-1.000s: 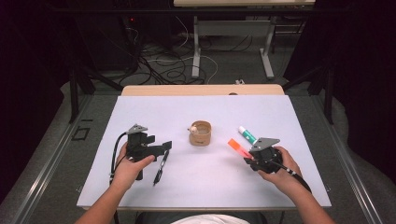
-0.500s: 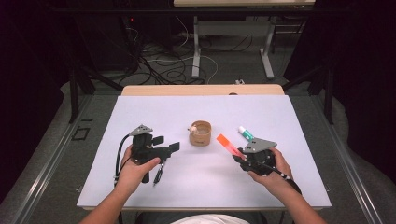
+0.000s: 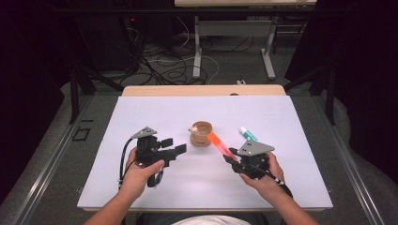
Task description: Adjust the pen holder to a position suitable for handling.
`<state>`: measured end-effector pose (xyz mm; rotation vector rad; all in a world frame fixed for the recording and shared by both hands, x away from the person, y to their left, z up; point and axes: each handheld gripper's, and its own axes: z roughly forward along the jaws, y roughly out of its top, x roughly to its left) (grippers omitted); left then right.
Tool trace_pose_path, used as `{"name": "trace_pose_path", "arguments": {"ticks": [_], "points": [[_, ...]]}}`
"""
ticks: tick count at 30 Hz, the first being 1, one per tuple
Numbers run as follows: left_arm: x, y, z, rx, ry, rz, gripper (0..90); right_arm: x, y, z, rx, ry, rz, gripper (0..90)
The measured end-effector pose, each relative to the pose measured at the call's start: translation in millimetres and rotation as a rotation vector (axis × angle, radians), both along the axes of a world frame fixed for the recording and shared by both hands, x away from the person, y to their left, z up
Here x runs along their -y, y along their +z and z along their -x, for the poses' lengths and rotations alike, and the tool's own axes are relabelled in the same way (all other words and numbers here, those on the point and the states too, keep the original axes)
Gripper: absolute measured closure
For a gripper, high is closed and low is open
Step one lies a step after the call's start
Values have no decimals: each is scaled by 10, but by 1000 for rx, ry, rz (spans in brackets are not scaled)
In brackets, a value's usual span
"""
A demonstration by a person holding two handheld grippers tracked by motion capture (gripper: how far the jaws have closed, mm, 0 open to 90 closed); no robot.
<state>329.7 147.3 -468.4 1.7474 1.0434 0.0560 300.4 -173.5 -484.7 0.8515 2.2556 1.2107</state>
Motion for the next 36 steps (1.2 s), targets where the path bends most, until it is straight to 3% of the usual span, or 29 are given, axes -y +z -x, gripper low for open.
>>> {"name": "trace_pose_path", "arguments": {"ticks": [6, 13, 19, 21, 23, 26, 29, 32, 36], "points": [[89, 4, 48, -17, -22, -1, 300, -113, -13, 48, 9, 28, -16, 659], [126, -42, 56, -90, -48, 77, 387, -213, -43, 78, 7, 57, -5, 659], [151, -88, 20, -126, -63, 108, 424, -269, -92, 92, 3, 69, 10, 659], [155, -98, 0, -125, -60, 107, 444, -282, -110, 86, 1, 67, 15, 659], [155, -110, -23, -161, -59, 122, 451, -296, -127, 74, -3, 73, 15, 659], [169, -122, -42, -179, -52, 124, 461, -322, -148, 72, -15, 64, 17, 660], [212, -134, -43, -180, -25, 140, 462, -332, -173, 60, -8, 64, 7, 659], [282, -145, -43, -190, 1, 183, 464, -322, -167, 64, -28, 57, 4, 659], [402, -163, -67, -198, 32, 186, 465, -303, -167, 55, -25, 44, -23, 659]]}}
